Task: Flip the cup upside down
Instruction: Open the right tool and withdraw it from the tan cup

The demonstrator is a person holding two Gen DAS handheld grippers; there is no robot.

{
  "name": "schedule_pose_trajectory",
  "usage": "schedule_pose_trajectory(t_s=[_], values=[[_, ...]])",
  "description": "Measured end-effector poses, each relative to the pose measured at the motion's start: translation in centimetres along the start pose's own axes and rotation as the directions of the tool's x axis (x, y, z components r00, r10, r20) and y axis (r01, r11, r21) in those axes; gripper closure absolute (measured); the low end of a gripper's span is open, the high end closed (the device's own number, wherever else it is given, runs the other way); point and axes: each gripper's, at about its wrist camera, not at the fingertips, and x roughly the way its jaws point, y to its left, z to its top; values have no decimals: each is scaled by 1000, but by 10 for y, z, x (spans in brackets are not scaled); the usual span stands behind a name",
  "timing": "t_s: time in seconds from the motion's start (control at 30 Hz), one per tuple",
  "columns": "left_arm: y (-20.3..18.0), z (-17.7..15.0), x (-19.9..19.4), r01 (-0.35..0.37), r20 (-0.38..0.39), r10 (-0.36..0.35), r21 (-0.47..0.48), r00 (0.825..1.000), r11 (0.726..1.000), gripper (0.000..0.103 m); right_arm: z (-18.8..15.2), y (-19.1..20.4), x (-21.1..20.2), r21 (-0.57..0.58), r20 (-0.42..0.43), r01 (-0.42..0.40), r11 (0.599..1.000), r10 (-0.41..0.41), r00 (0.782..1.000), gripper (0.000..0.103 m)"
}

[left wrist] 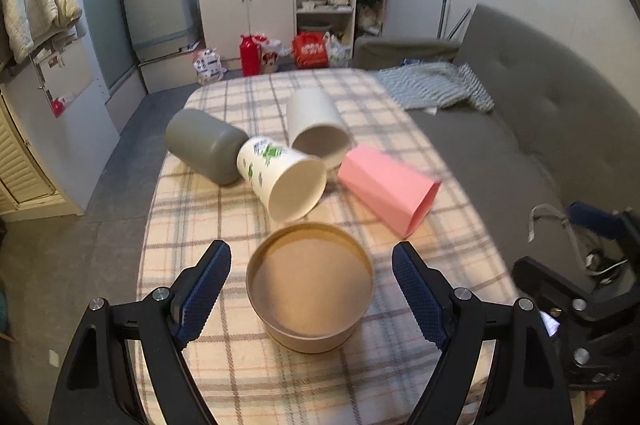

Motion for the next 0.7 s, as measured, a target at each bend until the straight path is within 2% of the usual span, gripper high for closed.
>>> schedule_pose_trajectory(t_s=[0.1, 0.17, 0.33, 0.4, 0.7], values=[[10, 2, -21, 35, 62, -33, -28, 998, 999, 11, 3, 3, -10, 7, 38, -20, 1000, 20, 999, 1], [15, 0, -32, 36, 99, -33, -33, 995, 999, 10, 3, 8, -16, 3, 61, -28, 1000, 28, 998, 1], [32, -17, -55, 19, 163, -16, -19, 986, 1000, 5, -3, 29, -28, -34, 121, -50, 998, 54, 991, 1], [39, -27, -64, -7, 191, 12, -29, 981, 1000, 0, -8, 36, -32, -41, 142, -51, 998, 56, 988, 1], [55, -61, -72, -21, 175, 28, -41, 984, 999, 0, -31, 55, -37, -49, 161, -47, 998, 54, 985, 0]])
